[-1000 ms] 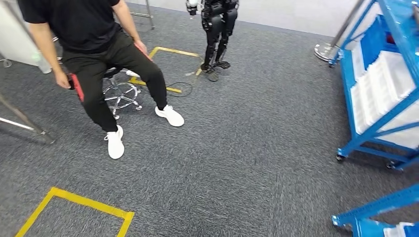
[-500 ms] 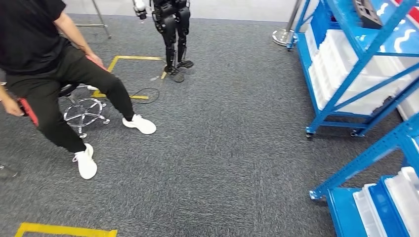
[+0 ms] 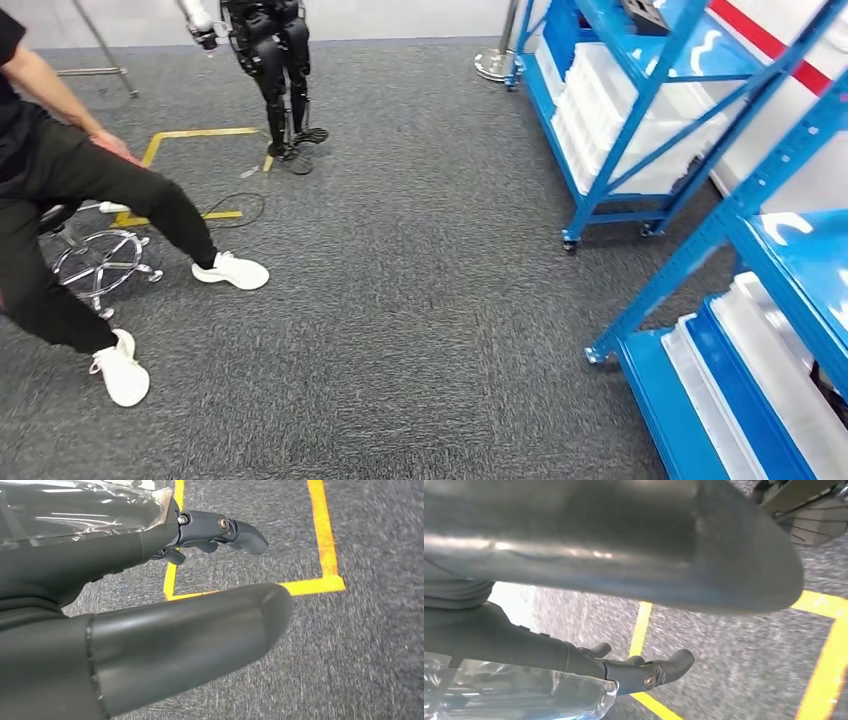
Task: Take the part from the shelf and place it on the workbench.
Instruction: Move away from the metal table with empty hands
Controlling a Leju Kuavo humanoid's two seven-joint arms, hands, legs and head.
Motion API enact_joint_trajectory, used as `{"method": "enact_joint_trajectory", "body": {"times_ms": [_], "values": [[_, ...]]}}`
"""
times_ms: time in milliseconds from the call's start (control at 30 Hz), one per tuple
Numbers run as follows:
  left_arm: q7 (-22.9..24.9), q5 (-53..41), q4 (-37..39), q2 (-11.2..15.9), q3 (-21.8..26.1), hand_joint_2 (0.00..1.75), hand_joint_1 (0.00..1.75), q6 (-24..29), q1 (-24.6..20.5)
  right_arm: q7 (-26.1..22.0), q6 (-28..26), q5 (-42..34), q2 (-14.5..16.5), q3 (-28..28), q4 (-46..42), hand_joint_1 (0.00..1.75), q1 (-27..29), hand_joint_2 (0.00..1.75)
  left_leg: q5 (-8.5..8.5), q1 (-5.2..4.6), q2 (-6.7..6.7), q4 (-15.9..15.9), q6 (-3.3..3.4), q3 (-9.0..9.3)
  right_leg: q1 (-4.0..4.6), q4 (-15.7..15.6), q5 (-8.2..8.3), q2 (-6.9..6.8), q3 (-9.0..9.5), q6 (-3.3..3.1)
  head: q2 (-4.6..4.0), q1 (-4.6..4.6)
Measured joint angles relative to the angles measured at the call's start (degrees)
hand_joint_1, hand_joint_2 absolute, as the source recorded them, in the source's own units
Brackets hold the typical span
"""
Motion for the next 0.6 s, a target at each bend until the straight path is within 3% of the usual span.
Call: {"method": "enact_joint_trajectory", "body": {"times_ms": [33,67,133,200,233,300,367,433,500,533,600], "values": [[0.1,0.1,0.0,0.0,0.0,0.00,0.00,0.1,0.0,0.2,0.0,0.1,0.0,0.0,0.0,0.00,0.0,0.00,-0.02,-0.03,0.75,0.0,-0.03,-0.03,-0.09,0.0,0.18,-0.16,0.22,0.40,0.00,0.01],[0.3,0.2,0.0,-0.1,0.0,0.00,0.00,0.1,0.0,0.3,0.1,0.2,-0.1,0.0,0.0,0.00,0.0,0.00,-0.06,-0.03,1.46,0.0,-0.09,0.00,-0.23,-2.3,1.14,-0.52,1.66,0.92,0.00,0.01],[0.4,0.3,0.0,-0.3,0.0,0.00,0.00,0.2,0.0,0.3,0.1,0.3,-0.1,0.1,0.1,0.00,0.0,0.00,-0.24,-0.14,2.69,0.1,-0.44,0.22,-0.43,-10.8,3.86,-2.79,6.53,1.67,0.00,0.02],[0.5,0.3,0.0,-0.3,0.0,0.00,0.00,0.2,-0.1,0.3,0.1,0.3,-0.1,0.1,0.1,0.00,-0.3,0.00,-0.61,-0.41,3.79,0.2,-1.14,0.61,-0.23,-16.2,5.50,-4.77,9.42,1.29,0.00,-0.05],[0.5,0.3,0.0,-0.3,0.0,0.00,0.00,0.2,-0.1,0.4,0.1,0.3,-0.1,0.1,0.1,0.00,-0.4,0.00,-0.77,-0.50,4.30,0.2,-1.52,0.84,-0.01,-16.7,5.73,-4.96,9.58,0.85,0.00,-0.09],[0.6,0.3,0.0,-0.4,0.0,0.00,0.00,0.2,-0.3,0.4,0.1,0.4,-0.2,0.2,0.1,0.00,-0.4,0.00,-1.01,-0.22,5.09,0.2,-2.25,1.21,-0.08,-16.9,5.98,-3.62,9.56,-0.05,0.00,-0.14],[0.8,0.2,0.0,-0.4,0.0,0.00,0.00,0.2,-0.5,0.8,0.1,0.8,-0.2,0.3,0.2,0.00,-0.4,0.00,-2.68,0.24,3.03,2.1,-2.87,0.61,-0.46,-17.1,6.30,-2.37,9.82,-0.98,0.00,-0.22],[1.2,-0.2,0.1,-0.5,0.0,0.00,0.00,0.2,-0.5,1.0,0.2,1.2,-0.2,0.4,0.2,0.00,-0.7,0.00,-6.63,0.47,-0.51,8.7,-3.12,-2.37,-0.45,-17.1,6.57,-1.07,9.83,-1.64,0.00,-0.33],[2.1,-0.9,0.1,-0.4,0.0,0.00,0.00,0.1,-0.3,1.1,0.2,1.6,-0.1,0.6,0.2,0.00,-0.9,0.00,-9.31,0.48,-1.89,15.7,-3.09,-5.91,-0.10,-17.1,6.66,0.52,9.68,-1.89,0.00,-0.35],[2.7,-1.4,0.1,-0.4,0.0,0.00,0.00,0.0,-0.2,1.1,0.2,1.9,0.0,0.8,0.3,0.00,-0.9,0.00,-8.92,0.48,-2.07,16.6,-3.00,-6.60,0.02,-17.0,6.68,1.34,9.70,-1.93,0.00,-0.35],[3.6,-2.4,0.1,-0.3,-0.2,0.00,0.00,-0.1,-0.2,1.1,0.1,2.6,0.1,1.2,0.3,0.00,-0.9,0.00,-5.22,0.50,-2.59,12.2,-2.68,-4.96,0.12,-16.9,6.68,2.95,9.82,-1.91,0.00,-0.35]]}}
